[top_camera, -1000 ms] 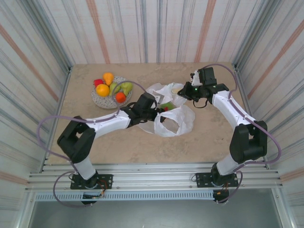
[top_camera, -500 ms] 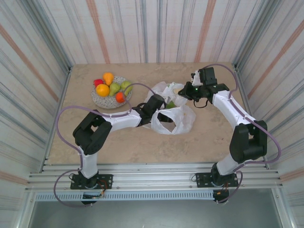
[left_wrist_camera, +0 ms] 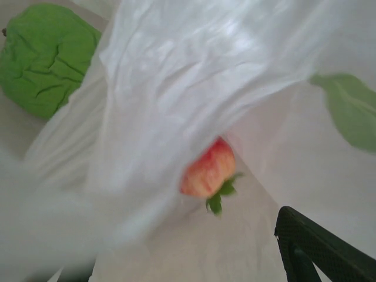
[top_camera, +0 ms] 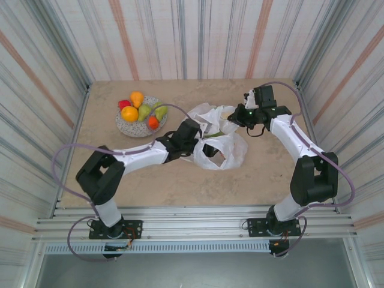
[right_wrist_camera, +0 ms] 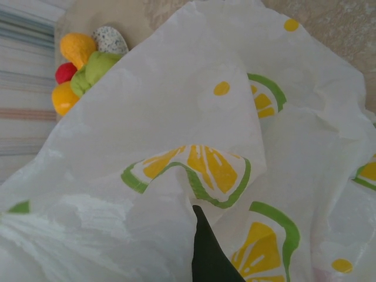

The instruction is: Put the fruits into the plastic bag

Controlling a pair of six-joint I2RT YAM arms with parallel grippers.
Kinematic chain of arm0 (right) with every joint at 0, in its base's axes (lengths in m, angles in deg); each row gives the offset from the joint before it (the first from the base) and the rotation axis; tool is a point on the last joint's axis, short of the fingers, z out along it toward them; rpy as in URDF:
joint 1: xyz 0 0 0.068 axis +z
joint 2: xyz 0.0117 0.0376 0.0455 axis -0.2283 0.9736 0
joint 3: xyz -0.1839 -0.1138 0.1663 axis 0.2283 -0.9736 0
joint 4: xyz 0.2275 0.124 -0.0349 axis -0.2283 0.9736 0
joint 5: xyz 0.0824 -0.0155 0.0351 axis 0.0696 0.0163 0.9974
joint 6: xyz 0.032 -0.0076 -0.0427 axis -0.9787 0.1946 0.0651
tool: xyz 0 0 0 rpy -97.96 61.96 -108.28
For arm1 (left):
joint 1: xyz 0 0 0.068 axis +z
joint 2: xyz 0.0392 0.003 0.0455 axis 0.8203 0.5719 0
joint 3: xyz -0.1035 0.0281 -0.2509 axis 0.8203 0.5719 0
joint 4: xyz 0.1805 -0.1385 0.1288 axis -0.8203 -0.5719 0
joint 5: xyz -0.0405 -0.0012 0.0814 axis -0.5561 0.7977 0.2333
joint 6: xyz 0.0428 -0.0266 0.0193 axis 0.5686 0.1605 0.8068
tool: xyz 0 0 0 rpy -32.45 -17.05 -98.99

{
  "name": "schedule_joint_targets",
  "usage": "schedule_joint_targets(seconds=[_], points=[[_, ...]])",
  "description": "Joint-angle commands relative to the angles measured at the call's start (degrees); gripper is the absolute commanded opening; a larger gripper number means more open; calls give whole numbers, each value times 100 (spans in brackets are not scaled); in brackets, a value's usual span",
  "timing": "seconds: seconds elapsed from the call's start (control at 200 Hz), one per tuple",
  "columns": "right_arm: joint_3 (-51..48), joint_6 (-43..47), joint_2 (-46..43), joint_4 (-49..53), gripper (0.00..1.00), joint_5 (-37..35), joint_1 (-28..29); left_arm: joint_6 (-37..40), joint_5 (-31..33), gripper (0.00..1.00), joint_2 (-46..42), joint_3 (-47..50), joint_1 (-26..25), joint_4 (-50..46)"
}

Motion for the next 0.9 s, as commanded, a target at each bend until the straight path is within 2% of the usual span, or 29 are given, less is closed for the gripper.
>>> schedule_joint_targets(seconds=[0.0,0.266,0.506,0.606,0.701,0.897], points=[[-27,188,-16,187,0,-18,-96,468,-288,81,-673,398,112,-372],[24,239,49,225,0,1,-178,966,-540,82,-2184,1114,516,-945],[28,221,77,232,0,30,-169,558,-867,85,-3165,1235,1042,-554],[11,225,43,229,0,35,-169,378,-780,86,-3423,1230,1319,-530],[-10,220,4,224,0,16,-169,210,-392,87,-3589,1182,1798,-926],[-33,212,-31,174,0,59,-145,53,195,90,-3529,878,3224,-1812]])
